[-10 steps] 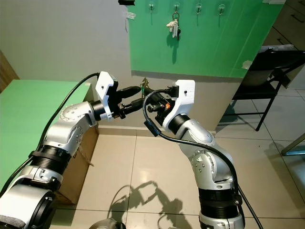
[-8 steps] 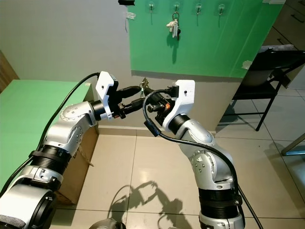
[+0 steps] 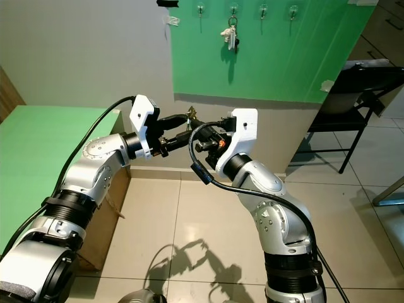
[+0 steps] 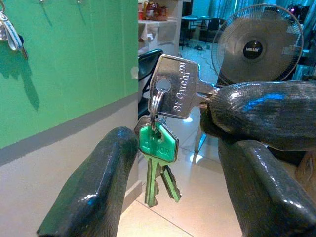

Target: Hang keys on a hook

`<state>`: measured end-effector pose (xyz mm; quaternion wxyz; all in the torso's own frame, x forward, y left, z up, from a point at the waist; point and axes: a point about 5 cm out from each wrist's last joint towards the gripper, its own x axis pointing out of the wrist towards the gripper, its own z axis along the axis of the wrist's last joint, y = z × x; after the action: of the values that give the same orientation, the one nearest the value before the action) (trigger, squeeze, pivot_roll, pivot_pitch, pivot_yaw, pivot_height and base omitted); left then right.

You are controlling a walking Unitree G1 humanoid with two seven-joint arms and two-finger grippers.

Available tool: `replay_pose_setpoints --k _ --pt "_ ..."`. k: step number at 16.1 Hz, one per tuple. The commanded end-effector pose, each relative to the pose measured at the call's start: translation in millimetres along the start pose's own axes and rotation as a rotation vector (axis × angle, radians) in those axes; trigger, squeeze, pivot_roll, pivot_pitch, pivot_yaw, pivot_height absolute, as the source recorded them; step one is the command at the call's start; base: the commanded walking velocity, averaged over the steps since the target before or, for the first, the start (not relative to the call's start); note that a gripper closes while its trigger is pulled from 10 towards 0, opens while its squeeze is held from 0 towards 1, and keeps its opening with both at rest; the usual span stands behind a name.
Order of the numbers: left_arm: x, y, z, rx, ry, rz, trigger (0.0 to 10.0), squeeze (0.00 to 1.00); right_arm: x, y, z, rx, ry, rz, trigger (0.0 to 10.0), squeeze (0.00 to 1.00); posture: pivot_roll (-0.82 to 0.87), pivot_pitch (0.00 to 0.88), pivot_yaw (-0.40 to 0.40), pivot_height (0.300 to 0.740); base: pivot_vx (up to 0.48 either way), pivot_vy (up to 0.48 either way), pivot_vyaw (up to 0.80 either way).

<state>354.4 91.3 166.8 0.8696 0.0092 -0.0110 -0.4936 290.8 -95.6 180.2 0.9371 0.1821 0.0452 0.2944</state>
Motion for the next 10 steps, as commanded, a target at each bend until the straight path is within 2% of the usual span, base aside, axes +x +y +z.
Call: replay_pose_setpoints --k 1,6,8,10 --pt "4.9 0.6 7 0.037 -0.002 -0.009 10.0 0.00 -0.6 7.2 1 0.006 0.000 0.043 0.0 0.00 -0.17 0.000 0.027 0.740 0.000 0.000 0.00" --pt "4.3 4.9 1 0.073 0.046 0.018 10.0 0.00 -1.3 10.2 4 -0.008 0.008 0.075 0.0 0.00 -0.17 0.004 0.033 0.740 0.000 0.000 0.00" --pt "-1.6 13.5 -8 0.107 0.106 0.087 10.0 0.00 -3.5 6.3 6 -0.022 0.012 0.073 0.0 0.00 -0.17 0.008 0.032 0.740 0.000 0.000 0.00" --pt "-2.3 18.2 -8 0.108 0.107 0.124 10.0 0.00 -4.0 4.0 8 -0.030 0.012 0.070 0.0 0.00 -0.17 0.010 0.030 0.740 0.000 0.000 0.00"
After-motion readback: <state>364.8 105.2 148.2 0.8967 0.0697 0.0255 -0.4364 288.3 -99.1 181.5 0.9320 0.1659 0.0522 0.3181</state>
